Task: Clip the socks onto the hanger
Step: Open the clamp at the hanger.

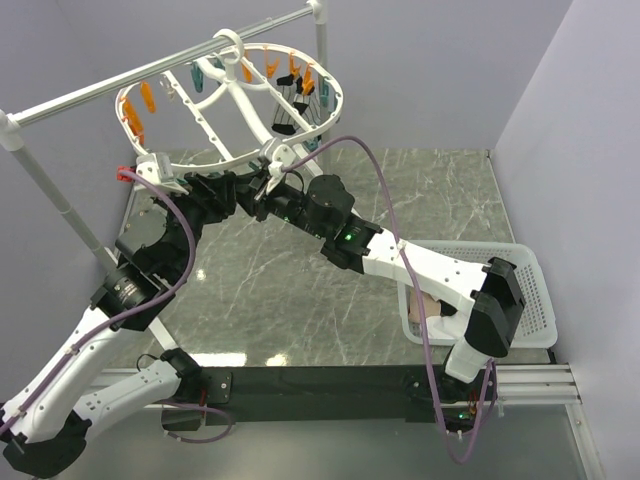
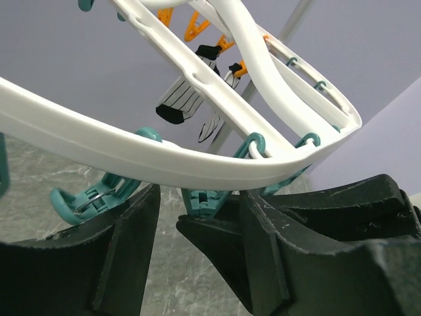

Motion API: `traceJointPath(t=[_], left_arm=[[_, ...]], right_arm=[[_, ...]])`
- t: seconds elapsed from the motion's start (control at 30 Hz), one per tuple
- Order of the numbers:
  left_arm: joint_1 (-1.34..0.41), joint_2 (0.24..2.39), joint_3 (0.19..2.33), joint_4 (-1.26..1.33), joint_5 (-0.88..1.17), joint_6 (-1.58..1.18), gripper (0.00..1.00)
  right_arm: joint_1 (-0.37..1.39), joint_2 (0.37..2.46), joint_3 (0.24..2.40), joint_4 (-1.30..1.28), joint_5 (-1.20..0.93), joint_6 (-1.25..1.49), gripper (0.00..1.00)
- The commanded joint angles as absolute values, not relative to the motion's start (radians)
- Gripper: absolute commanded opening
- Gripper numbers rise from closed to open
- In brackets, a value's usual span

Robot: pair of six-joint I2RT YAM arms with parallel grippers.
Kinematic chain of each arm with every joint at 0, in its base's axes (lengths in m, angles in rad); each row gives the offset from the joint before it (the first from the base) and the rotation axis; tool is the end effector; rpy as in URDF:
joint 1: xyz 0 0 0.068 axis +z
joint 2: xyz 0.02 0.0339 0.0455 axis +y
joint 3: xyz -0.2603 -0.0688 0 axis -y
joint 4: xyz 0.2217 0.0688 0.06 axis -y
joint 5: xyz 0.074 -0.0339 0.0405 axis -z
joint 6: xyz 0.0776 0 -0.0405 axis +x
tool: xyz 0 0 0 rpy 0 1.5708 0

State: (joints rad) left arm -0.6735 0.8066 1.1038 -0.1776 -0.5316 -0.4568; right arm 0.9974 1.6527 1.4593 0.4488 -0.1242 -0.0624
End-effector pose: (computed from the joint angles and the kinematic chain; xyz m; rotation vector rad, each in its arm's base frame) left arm 0.1607 -0.0779 0.4405 -0.2806 1.4636 -0.5326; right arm 0.2179 0.3551 0.4273 -0.7850 1.1226 0.8724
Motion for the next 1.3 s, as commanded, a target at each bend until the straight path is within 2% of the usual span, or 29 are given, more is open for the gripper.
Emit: traceJointPath(t=[0.0,0.6,0.83,1.0,1.1,1.27], left_arm=[[-0.678,0.801,1.095,-0.092,-0.542,-0.44,0.57],[-0.678,0.779,1.051,0.04,-0.518,-0.413,0.54],[-0.678,0.801,1.062,0.032,-0.532,-0.428,0.42],[-0.678,0.796,1.06,0.028,-0.552,-0.448,0.26],[-0.678,0.796,1.055,0.029,-0.56,-0.463,0.23],[-0.678,0.799,1.054,0.032,-0.56,-0.474,0.22]], right_arm=[[1.002,1.583,1.503,0.466,-0.124,-0.032,0.01],[1.006,1.574,1.5,0.446,-0.135,-0.028,0.0],[1.006,1.563,1.485,0.456,-0.137,-0.034,0.0],[1.008,1.551,1.468,0.471,-0.15,-0.037,0.01],[1.008,1.539,1.454,0.466,-0.158,-0.038,0.07],[1.003,1.482,1.41,0.428,-0.224,-0.069,0.31]])
